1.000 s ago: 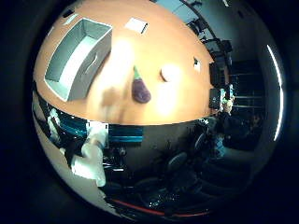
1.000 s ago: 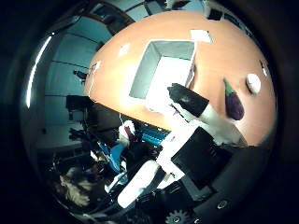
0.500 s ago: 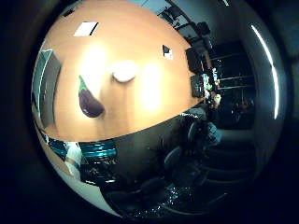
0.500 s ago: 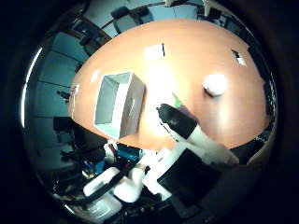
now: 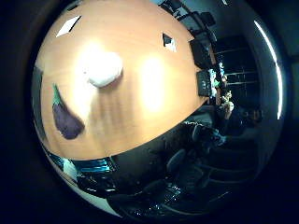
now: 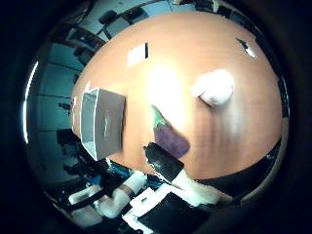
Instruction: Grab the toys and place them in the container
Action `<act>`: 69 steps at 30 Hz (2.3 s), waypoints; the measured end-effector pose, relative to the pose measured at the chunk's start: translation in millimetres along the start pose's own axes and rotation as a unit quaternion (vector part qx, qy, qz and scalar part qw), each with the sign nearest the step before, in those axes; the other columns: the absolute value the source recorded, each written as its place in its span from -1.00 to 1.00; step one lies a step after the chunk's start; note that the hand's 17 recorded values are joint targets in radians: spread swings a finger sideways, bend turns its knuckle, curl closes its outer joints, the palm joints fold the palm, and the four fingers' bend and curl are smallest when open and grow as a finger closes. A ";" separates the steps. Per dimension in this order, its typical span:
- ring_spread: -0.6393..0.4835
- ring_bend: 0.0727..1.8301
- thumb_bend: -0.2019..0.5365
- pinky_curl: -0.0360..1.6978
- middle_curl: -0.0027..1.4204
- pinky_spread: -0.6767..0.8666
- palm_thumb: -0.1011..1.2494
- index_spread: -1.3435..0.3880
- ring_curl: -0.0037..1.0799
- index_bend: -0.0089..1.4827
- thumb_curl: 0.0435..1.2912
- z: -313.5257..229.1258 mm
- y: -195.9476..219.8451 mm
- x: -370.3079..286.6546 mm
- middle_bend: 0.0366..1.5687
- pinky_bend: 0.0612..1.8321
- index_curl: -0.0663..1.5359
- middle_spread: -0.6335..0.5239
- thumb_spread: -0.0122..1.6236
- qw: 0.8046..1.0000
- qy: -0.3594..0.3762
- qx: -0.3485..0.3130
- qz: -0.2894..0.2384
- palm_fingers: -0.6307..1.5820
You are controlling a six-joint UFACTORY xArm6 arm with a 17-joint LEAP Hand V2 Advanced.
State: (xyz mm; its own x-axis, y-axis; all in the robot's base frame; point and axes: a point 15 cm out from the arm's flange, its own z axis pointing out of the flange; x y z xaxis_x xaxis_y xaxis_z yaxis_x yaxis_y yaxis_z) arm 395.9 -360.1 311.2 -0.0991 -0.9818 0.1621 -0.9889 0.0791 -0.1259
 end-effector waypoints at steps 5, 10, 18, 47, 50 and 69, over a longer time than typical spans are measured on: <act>0.39 -0.72 -0.52 -0.71 -0.52 0.35 -0.25 0.09 -0.61 -0.76 -0.64 37.8 -17.2 8.6 -0.79 -0.62 -0.54 0.02 0.30 1.000 -0.008 -0.009 0.000 -0.25; 0.40 -0.73 -0.52 -0.69 -0.52 0.35 -0.25 0.09 -0.60 -0.76 -0.64 73.2 -27.8 21.3 -0.79 -0.66 -0.54 0.03 0.29 1.000 -0.018 -0.025 0.001 -0.25; 0.42 -0.77 -0.52 -0.66 -0.53 0.36 -0.26 0.11 -0.59 -0.76 -0.65 128.6 -33.1 41.9 -0.79 -0.71 -0.54 0.03 0.30 0.998 -0.029 -0.051 0.005 -0.24; -0.33 0.23 -0.46 -0.34 0.00 -0.52 0.48 0.09 0.05 0.06 -0.46 182.6 -39.4 49.7 0.29 0.08 -0.10 -0.32 0.28 0.996 -0.033 -0.082 -0.027 0.74; -0.30 0.37 -0.46 -0.23 0.08 -0.49 0.59 0.14 0.15 0.27 -0.41 145.5 -50.4 56.6 0.45 0.23 0.02 -0.28 0.30 0.998 -0.019 -0.057 -0.030 0.66; -0.25 0.50 -0.49 0.12 0.20 -0.41 0.76 0.26 0.38 0.43 -0.10 -150.5 -25.4 -79.2 0.65 0.29 0.19 -0.18 0.27 0.993 0.019 -0.035 -0.113 0.53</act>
State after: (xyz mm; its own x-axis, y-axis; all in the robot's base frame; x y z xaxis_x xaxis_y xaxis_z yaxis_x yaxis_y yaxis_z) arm 412.3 -258.4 448.9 0.1233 -0.9686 0.2158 -0.9915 -0.1293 -0.0138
